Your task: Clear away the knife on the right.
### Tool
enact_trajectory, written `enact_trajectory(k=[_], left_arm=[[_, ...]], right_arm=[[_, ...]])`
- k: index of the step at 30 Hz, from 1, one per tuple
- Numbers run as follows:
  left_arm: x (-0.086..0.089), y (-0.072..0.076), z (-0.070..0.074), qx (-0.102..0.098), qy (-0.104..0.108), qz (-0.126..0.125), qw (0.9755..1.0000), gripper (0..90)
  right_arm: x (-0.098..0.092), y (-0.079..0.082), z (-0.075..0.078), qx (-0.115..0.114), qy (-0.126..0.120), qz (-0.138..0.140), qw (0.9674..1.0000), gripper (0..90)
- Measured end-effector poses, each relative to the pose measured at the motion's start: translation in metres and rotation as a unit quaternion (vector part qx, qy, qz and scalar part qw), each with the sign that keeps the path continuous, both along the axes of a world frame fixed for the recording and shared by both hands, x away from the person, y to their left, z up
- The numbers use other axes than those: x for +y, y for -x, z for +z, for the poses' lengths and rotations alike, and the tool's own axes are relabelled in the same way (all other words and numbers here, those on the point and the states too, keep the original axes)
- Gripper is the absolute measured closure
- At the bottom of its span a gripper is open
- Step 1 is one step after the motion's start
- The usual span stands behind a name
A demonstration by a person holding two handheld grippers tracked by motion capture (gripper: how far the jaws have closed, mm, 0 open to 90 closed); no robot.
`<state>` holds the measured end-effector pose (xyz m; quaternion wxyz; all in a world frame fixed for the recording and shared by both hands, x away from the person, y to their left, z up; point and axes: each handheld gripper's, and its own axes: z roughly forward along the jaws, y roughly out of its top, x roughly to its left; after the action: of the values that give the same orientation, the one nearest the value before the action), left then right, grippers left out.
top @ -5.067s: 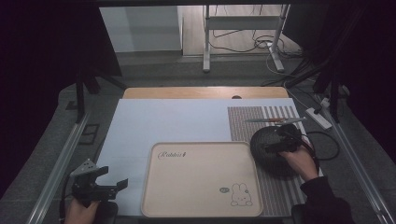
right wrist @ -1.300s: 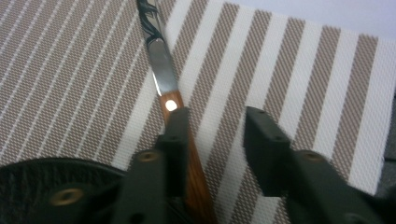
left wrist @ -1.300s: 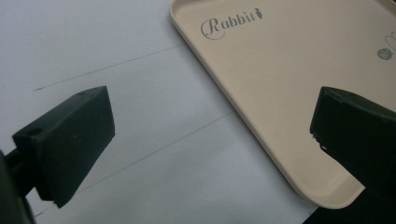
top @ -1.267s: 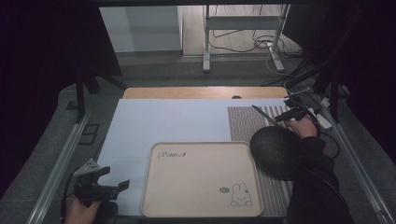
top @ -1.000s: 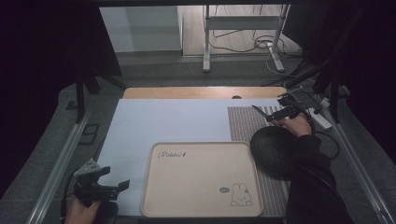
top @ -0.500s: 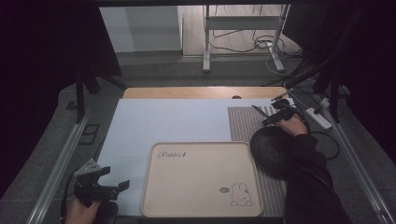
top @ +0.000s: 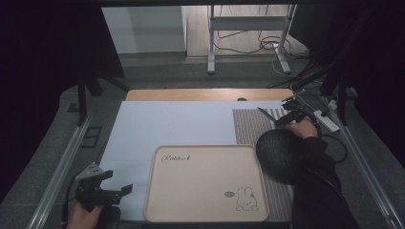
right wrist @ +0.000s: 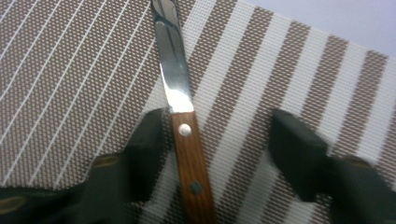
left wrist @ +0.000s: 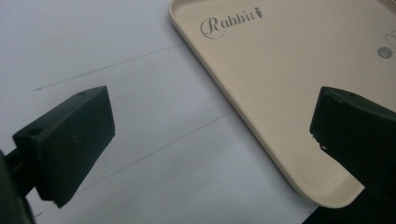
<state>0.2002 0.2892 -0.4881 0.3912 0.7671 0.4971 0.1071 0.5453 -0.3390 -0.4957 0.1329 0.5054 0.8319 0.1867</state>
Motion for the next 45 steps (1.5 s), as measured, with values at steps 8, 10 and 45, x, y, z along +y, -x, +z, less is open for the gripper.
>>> enact_trajectory(k=[8,10,45], left_arm=[[0.000,0.000,0.000,0.001,0.000,0.000,1.0000,0.0],[0.000,0.000,0.000,0.001,0.000,0.000,1.0000,0.0],[0.000,0.001,0.000,-0.002,0.001,0.001,1.0000,0.0]], right_arm=[[-0.016,0.000,0.001,0.007,-0.030,0.019,0.9993,77.2],[-0.015,0.001,0.002,0.006,-0.019,0.030,0.9994,77.3],[-0.025,0.039,0.035,-0.013,-0.031,0.055,0.9980,77.3]])
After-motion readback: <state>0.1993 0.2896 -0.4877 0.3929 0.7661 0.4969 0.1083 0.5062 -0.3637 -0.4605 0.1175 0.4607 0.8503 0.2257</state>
